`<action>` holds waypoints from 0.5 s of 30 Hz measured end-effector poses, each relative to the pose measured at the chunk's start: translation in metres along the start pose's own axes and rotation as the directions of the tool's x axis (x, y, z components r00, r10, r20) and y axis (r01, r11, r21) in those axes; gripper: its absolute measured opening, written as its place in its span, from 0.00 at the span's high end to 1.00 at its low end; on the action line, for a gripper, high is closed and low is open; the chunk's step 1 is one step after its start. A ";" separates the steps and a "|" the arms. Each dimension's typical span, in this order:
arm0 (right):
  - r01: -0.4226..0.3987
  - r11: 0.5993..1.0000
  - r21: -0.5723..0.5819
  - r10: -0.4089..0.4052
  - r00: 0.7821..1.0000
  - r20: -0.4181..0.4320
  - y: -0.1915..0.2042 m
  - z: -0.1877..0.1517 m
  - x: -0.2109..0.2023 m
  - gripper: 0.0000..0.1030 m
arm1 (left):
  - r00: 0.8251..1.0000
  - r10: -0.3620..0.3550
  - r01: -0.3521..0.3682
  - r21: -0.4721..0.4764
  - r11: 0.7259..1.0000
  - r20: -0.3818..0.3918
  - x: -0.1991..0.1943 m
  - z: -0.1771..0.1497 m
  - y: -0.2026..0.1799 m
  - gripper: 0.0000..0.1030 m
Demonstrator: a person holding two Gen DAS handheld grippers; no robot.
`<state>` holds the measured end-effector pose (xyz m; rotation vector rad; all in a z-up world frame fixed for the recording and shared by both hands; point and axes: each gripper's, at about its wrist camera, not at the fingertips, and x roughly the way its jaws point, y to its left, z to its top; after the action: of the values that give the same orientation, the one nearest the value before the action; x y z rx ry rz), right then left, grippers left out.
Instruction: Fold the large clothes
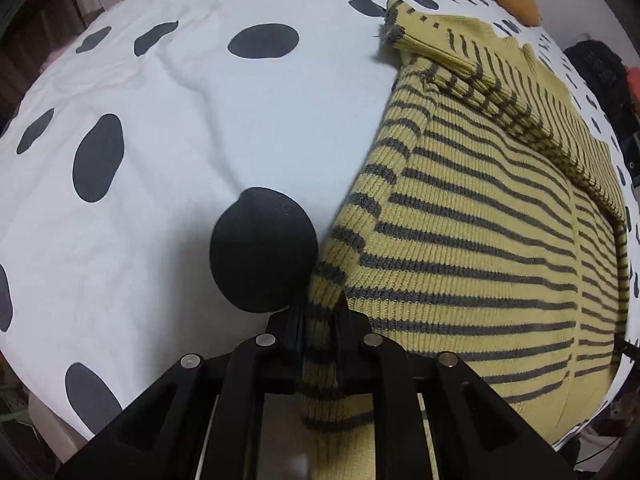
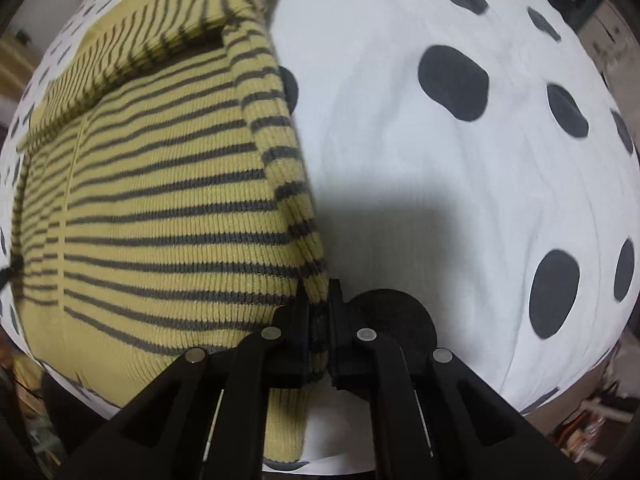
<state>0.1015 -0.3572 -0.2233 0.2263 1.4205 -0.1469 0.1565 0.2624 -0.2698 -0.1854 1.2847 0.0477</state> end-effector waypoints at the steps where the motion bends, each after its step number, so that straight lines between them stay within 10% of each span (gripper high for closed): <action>1: -0.007 1.000 0.015 0.007 1.000 0.019 -0.004 -0.001 -0.007 0.93 | 1.000 -0.026 0.026 -0.052 0.998 0.013 -0.005 0.000 0.007 0.87; 6: 0.218 0.975 -0.030 -0.216 0.975 0.051 -0.022 0.000 -0.011 0.94 | 1.000 -0.011 0.010 -0.108 0.994 -0.007 -0.001 -0.003 0.031 0.86; 10: -0.082 0.992 0.096 0.074 0.993 0.088 -0.048 -0.012 -0.026 0.91 | 0.994 -0.108 0.111 -0.135 0.985 0.026 -0.022 -0.013 0.046 0.86; 12: -0.200 0.974 0.103 0.189 0.976 0.109 -0.047 -0.024 -0.038 0.71 | 0.985 -0.169 0.171 -0.115 0.979 0.023 -0.032 -0.026 0.048 0.66; 13: -0.246 0.963 0.110 0.235 0.967 0.104 -0.047 -0.032 -0.038 0.46 | 0.981 -0.194 0.196 -0.114 0.974 0.025 -0.036 -0.033 0.050 0.48; 15: -0.333 0.936 0.113 0.320 0.940 0.114 -0.047 -0.049 -0.030 0.36 | 0.974 -0.226 0.228 -0.109 0.968 0.027 -0.038 -0.052 0.048 0.41</action>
<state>0.0392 -0.3919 -0.2036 0.5544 1.2613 0.0237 0.0898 0.3039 -0.2524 -0.4270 1.2403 -0.0757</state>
